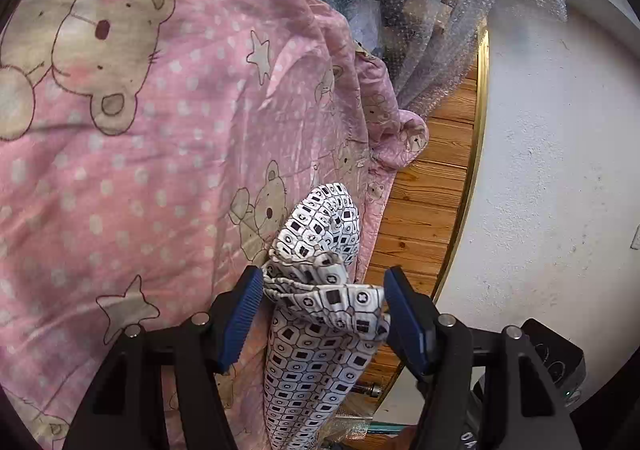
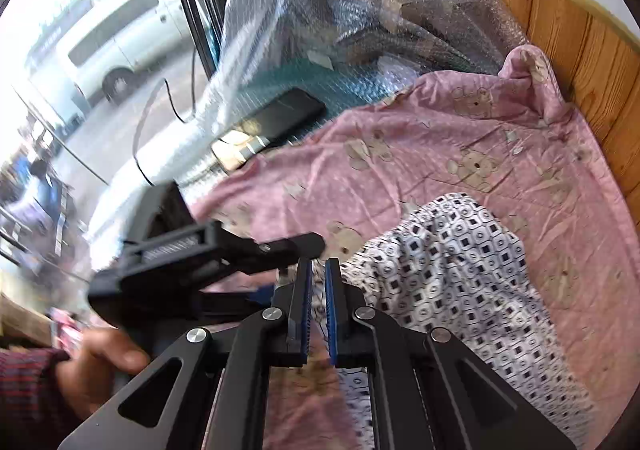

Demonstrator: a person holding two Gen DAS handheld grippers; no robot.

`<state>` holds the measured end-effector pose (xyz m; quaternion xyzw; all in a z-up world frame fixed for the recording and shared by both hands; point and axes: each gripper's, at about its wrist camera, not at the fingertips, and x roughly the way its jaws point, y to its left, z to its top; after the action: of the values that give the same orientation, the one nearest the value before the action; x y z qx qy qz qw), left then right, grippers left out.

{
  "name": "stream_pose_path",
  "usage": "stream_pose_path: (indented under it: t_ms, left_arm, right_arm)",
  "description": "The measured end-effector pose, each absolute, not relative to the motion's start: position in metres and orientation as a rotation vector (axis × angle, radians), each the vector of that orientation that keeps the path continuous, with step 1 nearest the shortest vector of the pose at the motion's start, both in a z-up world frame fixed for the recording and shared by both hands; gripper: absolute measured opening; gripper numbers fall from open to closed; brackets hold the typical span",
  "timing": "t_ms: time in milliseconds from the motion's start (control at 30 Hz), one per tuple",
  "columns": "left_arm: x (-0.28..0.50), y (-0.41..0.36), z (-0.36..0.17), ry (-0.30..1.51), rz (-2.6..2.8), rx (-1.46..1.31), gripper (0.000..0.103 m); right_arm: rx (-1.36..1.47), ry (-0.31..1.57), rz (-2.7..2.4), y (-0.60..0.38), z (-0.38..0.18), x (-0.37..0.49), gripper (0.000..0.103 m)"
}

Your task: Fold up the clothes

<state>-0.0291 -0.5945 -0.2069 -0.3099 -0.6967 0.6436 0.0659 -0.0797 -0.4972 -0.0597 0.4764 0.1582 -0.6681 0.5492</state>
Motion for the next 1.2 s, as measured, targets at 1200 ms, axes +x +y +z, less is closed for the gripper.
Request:
stream_pose_path:
  t_ms: [1200]
  left_arm:
    - [0.003, -0.579, -0.211, -2.179, 1.863, -0.758, 0.066]
  right_arm:
    - [1.689, -0.491, -1.372, -0.423, -0.151, -0.148, 0.005]
